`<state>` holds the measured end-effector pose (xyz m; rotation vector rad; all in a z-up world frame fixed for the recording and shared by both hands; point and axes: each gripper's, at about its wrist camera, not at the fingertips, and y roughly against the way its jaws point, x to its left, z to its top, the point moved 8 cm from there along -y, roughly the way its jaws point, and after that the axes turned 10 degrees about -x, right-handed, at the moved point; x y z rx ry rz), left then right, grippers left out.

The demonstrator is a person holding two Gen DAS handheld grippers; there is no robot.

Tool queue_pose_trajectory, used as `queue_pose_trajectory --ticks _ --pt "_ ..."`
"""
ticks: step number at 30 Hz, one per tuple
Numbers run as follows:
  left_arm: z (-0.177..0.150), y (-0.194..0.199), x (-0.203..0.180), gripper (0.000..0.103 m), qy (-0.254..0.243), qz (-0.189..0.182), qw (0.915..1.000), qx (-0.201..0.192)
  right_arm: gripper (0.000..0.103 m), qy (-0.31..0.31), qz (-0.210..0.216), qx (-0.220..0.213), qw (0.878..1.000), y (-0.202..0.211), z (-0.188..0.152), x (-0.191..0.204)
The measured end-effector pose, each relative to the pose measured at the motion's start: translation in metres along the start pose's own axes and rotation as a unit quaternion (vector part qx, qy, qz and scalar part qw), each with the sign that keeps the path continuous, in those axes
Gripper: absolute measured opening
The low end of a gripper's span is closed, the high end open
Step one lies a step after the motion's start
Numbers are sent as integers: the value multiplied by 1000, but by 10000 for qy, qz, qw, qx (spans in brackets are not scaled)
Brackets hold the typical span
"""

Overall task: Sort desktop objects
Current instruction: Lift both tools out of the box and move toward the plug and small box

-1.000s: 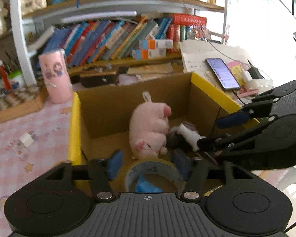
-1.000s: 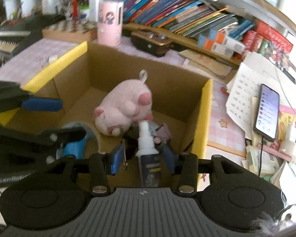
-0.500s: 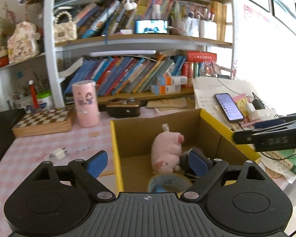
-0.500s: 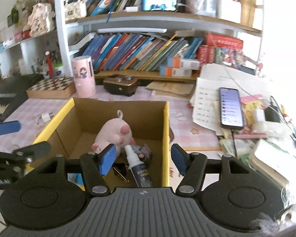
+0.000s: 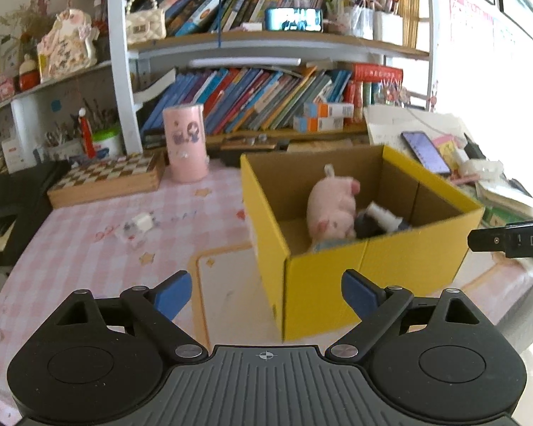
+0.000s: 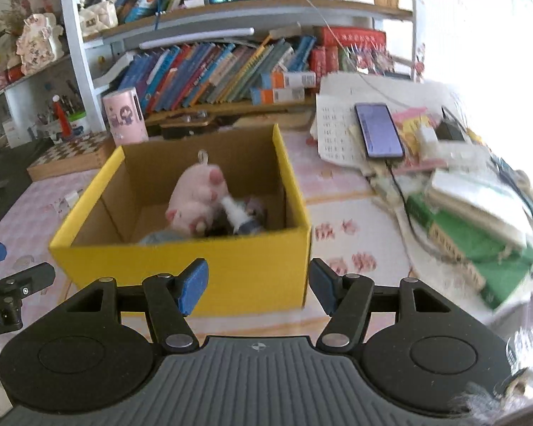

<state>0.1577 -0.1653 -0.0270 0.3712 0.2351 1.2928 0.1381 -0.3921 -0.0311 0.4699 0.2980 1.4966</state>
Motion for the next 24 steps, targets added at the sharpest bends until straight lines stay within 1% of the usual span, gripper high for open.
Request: queue_pose_trajectory --ticks 5,10,12,18,24 --pt "-15 11 16 93 25 -18 9999 149 61 -99 -101 125 9998 12 -23 24" --pt "-26 25 32 94 -119 -36 9997 225 62 -155 -139 222 9995 23 -41 53" --pt "-30 30 37 94 -215 -68 9994 255 64 -179 -139 231 9995 27 -47 66" --pt "-40 48 53 97 -399 -202 9986 283 68 -84 -103 259 9996 41 -61 104" --pt "-49 62 75 97 -401 -229 9983 353 72 -20 -22 380 9993 53 -78 136"
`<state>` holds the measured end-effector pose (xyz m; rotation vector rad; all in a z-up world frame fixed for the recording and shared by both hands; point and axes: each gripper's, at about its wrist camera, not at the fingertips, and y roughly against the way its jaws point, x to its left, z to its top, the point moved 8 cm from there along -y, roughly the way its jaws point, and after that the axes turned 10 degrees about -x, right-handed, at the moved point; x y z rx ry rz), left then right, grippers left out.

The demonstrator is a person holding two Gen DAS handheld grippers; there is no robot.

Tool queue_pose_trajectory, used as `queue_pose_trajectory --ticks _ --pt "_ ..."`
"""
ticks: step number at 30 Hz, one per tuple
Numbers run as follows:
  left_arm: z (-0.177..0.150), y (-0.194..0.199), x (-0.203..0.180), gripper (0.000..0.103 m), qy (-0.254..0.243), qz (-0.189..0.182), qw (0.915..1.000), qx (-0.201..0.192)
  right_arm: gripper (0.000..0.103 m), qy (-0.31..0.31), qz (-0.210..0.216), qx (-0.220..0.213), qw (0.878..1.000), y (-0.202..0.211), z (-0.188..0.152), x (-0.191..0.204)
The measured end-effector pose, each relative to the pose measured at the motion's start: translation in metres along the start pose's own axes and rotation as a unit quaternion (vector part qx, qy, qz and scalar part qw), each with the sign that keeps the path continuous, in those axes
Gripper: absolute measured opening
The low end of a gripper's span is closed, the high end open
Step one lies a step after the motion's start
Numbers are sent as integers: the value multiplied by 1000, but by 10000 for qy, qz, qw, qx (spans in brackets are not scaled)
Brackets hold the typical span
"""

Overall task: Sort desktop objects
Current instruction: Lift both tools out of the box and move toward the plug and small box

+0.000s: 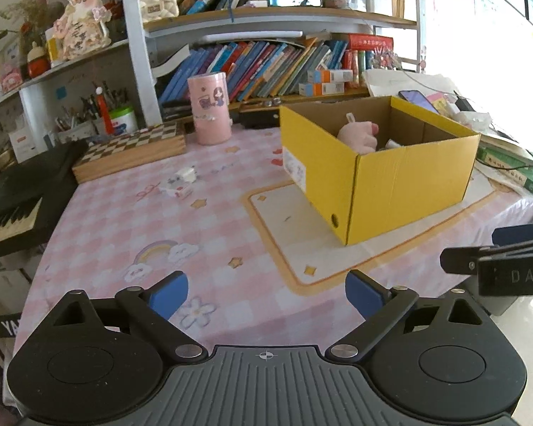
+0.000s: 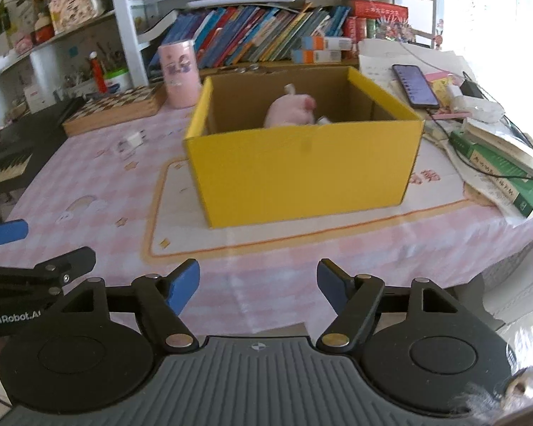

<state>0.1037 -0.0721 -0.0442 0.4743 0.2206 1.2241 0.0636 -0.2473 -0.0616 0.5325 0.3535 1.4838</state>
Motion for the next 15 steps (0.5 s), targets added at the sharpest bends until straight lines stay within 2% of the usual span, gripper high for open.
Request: queue_pose_trajectory --ticks 15 --pt "-28 34 38 98 -62 -73 9999 111 74 36 190 145 9997 19 -31 61"
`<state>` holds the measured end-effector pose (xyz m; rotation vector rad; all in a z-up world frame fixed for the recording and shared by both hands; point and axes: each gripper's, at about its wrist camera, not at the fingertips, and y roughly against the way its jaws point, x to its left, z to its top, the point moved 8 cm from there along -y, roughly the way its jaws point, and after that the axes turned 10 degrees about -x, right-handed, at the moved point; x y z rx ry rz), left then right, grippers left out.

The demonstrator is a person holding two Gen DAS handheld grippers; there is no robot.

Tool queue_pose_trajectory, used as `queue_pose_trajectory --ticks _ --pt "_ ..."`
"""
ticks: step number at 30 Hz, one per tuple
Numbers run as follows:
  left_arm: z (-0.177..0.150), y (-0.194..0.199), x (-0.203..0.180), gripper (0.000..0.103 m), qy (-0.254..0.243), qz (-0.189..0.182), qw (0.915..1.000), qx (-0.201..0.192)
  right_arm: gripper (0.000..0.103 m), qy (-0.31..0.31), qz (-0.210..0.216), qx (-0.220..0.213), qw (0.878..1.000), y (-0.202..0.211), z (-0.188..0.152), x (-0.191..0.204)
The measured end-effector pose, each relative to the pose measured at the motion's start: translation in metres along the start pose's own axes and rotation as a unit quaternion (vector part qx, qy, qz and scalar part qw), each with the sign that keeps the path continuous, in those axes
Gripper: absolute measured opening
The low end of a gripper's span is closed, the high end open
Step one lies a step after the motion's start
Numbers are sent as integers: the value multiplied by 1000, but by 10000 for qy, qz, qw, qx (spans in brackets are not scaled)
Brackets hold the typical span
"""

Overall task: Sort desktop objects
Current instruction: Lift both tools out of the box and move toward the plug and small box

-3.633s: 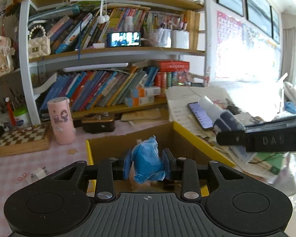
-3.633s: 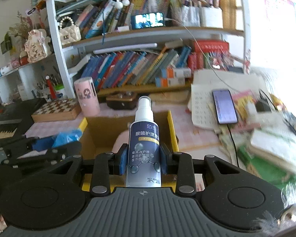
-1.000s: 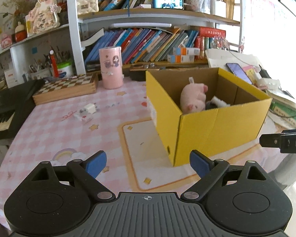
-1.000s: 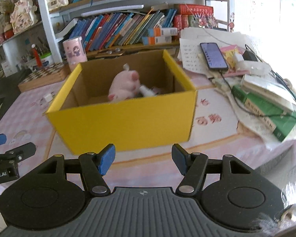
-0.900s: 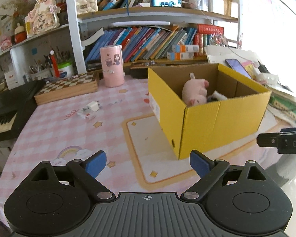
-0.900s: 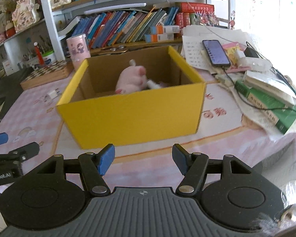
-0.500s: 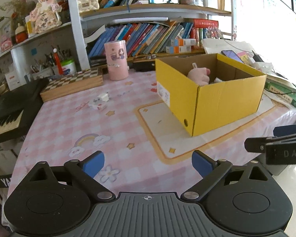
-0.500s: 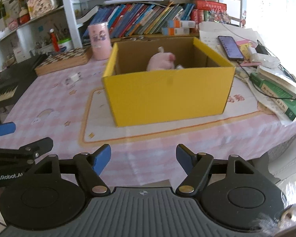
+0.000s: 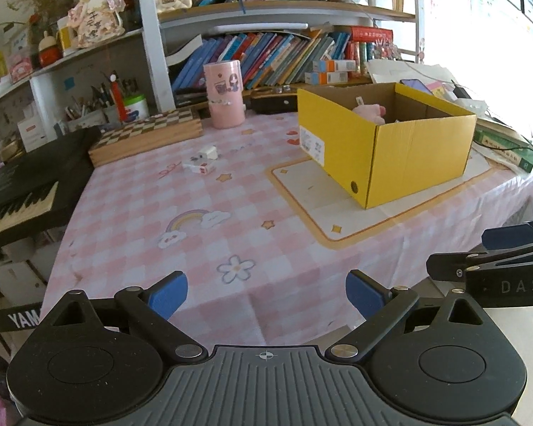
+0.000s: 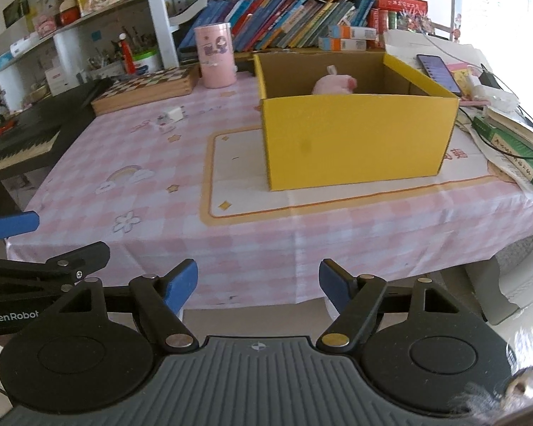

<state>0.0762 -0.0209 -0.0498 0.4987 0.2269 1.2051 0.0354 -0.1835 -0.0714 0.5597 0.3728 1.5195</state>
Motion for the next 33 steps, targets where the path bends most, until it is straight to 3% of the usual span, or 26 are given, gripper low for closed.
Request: queue_pose_trajectory --ticks 33 --pt "-18 33 95 98 498 717 9960 -181 77 729 690 -122 9949 -10 6 106"
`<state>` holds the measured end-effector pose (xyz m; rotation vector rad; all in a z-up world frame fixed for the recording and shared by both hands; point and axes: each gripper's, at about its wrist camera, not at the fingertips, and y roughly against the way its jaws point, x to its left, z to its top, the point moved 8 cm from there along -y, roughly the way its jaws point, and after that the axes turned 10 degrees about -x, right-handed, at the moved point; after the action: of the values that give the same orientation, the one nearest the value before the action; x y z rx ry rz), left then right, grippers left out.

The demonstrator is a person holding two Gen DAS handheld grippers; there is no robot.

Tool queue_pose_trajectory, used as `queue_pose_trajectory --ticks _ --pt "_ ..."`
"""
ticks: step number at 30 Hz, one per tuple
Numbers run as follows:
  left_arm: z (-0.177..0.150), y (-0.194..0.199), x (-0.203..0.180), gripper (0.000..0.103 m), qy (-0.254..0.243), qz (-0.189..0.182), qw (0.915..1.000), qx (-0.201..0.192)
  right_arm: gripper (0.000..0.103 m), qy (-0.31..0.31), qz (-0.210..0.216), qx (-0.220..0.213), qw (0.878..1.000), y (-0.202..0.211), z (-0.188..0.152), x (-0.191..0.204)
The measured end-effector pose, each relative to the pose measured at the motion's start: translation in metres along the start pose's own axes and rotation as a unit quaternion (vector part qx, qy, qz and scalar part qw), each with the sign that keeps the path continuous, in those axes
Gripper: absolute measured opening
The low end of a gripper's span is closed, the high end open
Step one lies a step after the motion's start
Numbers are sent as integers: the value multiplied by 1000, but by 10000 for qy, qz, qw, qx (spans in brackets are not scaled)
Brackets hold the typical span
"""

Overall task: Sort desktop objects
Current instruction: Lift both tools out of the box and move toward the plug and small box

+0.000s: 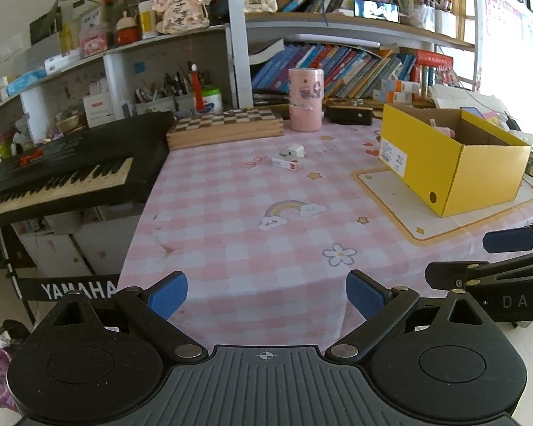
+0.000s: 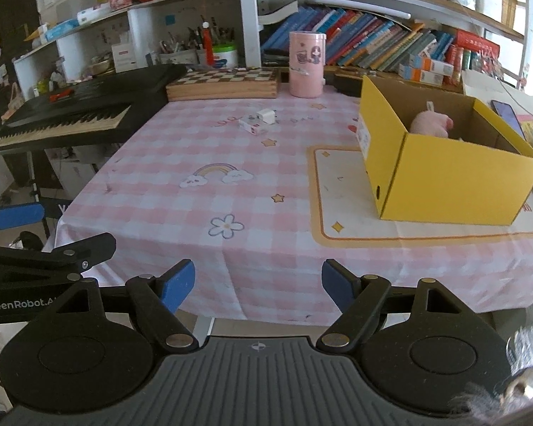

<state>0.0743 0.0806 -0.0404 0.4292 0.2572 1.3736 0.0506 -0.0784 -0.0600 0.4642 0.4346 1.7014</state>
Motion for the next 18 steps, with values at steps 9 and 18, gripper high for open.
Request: queue_pose_trajectory --ticks 9,18 --pt "1 -7 8 98 57 127 9999 33 78 90 103 4 9999 -12 7 7" --pt "6 -27 12 98 85 238 9996 80 78 181 194 -16 9996 -33 19 4"
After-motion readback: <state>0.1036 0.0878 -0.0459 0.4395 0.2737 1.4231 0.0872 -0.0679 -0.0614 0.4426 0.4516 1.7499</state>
